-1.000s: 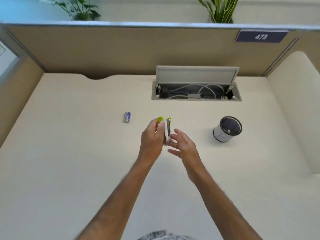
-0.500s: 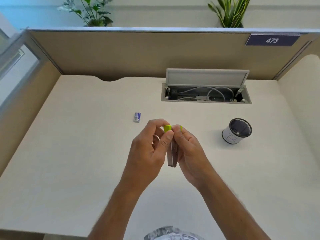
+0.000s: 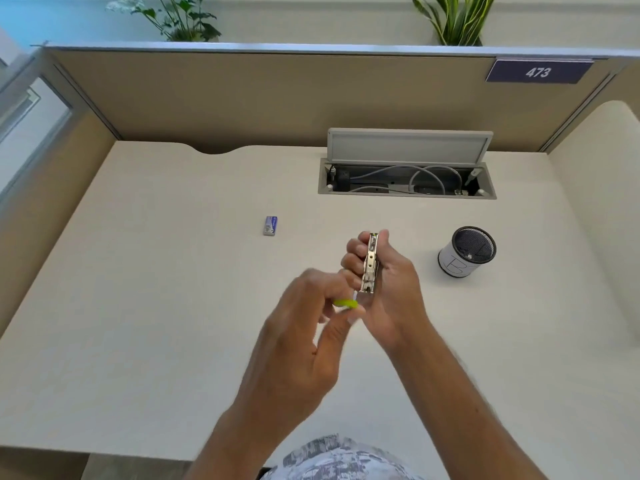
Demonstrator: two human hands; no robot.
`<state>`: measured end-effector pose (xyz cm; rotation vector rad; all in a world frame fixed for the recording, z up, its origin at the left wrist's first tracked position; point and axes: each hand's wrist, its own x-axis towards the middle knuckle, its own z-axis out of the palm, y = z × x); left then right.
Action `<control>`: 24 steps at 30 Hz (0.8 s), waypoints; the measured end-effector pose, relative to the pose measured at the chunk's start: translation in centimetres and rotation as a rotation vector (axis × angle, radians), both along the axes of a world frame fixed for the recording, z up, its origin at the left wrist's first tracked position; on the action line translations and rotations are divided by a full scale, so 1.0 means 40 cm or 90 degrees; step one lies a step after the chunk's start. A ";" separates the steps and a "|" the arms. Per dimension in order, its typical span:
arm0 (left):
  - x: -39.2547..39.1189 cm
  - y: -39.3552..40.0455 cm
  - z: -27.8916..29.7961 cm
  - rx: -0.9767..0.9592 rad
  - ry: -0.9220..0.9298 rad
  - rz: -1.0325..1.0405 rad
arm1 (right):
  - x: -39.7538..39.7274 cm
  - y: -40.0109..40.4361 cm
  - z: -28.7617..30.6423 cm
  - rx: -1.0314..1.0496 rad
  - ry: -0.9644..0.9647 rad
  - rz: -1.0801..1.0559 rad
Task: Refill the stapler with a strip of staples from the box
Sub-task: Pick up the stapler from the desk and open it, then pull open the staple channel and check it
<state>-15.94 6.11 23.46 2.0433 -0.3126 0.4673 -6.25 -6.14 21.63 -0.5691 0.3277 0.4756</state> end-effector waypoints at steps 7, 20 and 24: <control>-0.024 -0.028 -0.038 -0.347 0.134 -0.022 | -0.001 0.009 0.001 0.043 -0.048 0.012; 0.036 -0.045 -0.063 -0.405 0.490 0.070 | -0.035 0.015 -0.006 -0.174 -0.091 0.029; 0.040 -0.033 -0.063 -0.421 0.501 0.064 | -0.043 -0.002 -0.018 -0.335 -0.210 0.079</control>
